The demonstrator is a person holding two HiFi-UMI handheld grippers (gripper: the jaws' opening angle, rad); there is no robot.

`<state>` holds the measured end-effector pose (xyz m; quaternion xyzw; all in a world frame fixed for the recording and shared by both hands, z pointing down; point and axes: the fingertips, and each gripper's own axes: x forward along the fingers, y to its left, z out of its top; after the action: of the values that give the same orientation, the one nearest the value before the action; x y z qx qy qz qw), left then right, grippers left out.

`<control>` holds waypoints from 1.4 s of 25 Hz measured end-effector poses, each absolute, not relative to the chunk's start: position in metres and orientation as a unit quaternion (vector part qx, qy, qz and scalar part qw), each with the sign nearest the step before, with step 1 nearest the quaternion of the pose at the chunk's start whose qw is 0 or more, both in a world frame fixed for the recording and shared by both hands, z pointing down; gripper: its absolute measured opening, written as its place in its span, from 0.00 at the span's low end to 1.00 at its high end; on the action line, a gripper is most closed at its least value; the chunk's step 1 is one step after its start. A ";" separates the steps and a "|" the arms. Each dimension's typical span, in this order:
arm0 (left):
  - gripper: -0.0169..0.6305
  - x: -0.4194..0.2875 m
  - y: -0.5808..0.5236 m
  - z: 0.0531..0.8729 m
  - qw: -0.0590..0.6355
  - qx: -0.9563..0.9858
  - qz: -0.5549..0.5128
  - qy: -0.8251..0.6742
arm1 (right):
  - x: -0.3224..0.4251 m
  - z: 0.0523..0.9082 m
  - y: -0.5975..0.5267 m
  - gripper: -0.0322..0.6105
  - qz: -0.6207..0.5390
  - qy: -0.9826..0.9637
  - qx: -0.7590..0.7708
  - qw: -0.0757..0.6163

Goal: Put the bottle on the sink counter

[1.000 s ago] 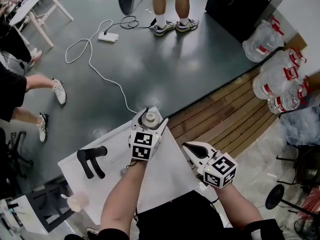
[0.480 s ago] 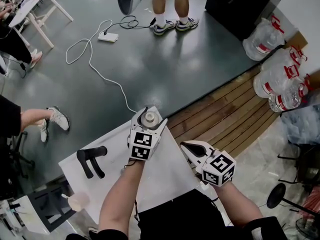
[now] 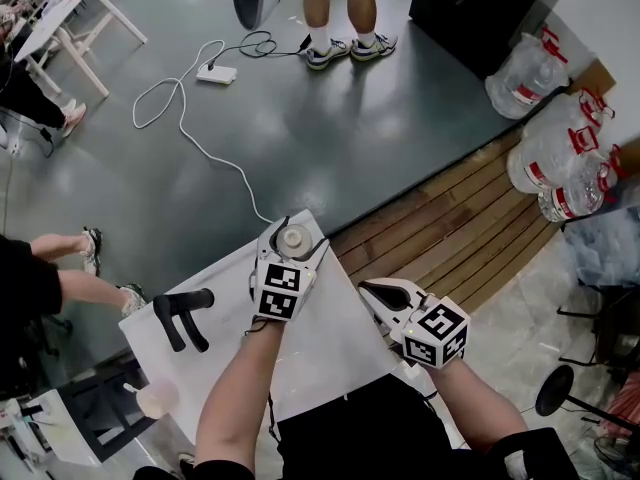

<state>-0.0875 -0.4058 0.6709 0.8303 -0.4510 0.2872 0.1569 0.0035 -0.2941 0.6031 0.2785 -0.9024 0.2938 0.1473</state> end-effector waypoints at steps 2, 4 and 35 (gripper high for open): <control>0.56 -0.088 -0.404 0.669 0.157 0.830 0.290 -0.450 | 0.004 0.602 -0.294 0.07 0.294 -0.903 0.277 0.147; 0.56 -0.088 -0.402 0.668 0.159 0.830 0.288 -0.450 | 0.003 0.602 -0.292 0.07 0.294 -0.903 0.277 0.146; 0.56 -0.089 -0.391 0.628 0.133 0.847 0.268 -0.439 | -0.005 0.588 -0.290 0.07 0.297 -0.905 0.274 0.131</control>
<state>-0.0889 -0.3911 0.6280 0.8472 -0.4390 0.2679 0.1334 -0.0053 -0.2903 0.5879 0.2738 -0.9053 0.2973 0.1306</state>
